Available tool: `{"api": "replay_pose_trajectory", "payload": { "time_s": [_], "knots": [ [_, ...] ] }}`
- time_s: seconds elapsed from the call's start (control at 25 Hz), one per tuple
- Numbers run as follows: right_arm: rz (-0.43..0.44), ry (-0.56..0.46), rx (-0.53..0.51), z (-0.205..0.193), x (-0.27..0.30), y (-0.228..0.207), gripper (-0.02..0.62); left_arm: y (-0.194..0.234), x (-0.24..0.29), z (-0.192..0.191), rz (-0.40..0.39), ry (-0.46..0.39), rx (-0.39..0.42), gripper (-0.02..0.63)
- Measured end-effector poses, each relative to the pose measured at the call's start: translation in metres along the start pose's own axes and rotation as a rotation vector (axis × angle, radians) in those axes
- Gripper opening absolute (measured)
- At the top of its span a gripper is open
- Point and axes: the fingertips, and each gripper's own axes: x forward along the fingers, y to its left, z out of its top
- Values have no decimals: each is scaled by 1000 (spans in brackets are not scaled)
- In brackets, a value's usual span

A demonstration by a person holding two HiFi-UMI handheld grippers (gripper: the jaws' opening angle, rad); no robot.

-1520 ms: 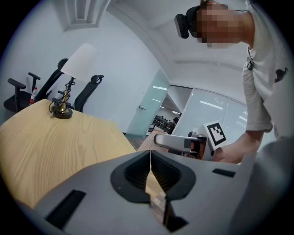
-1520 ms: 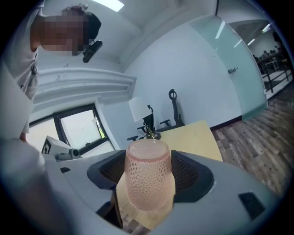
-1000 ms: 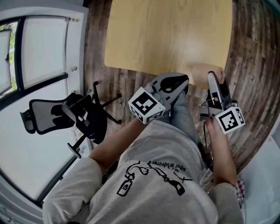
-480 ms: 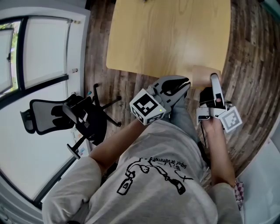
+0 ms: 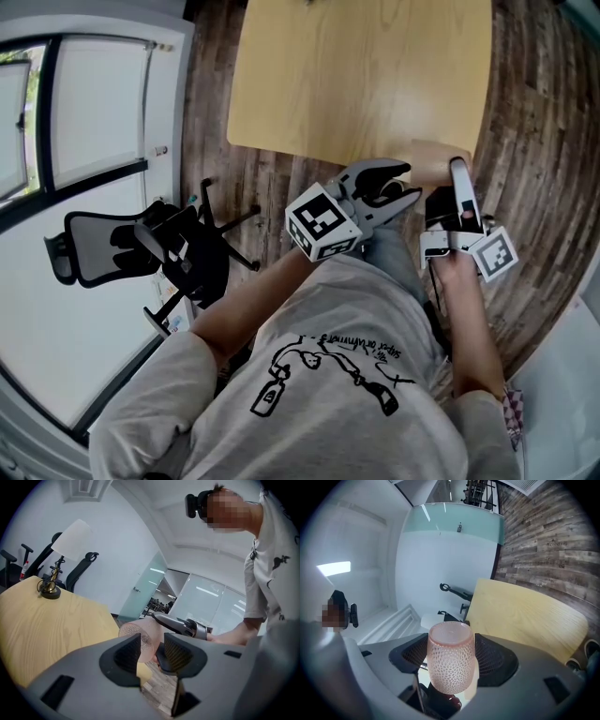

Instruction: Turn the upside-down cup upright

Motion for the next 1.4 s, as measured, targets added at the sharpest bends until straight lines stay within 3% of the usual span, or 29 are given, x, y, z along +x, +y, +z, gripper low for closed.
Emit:
{"api": "replay_pose_trajectory", "payload": {
  "time_s": [0.36, 0.52, 1.04, 1.4],
  "knots": [
    [40, 29, 20, -11, -3, 5, 308, -10, 14, 1, -37, 26, 12, 143],
    [50, 33, 34, -10, -5, 5, 308, -12, 18, 1, -39, 28, 14, 101],
    [83, 28, 14, -20, -7, 14, 308, -26, 8, 1, -110, -6, -103, 29],
    [59, 27, -21, -21, -8, 16, 308, -22, 3, -2, -99, 16, -107, 21]
  ]
}}
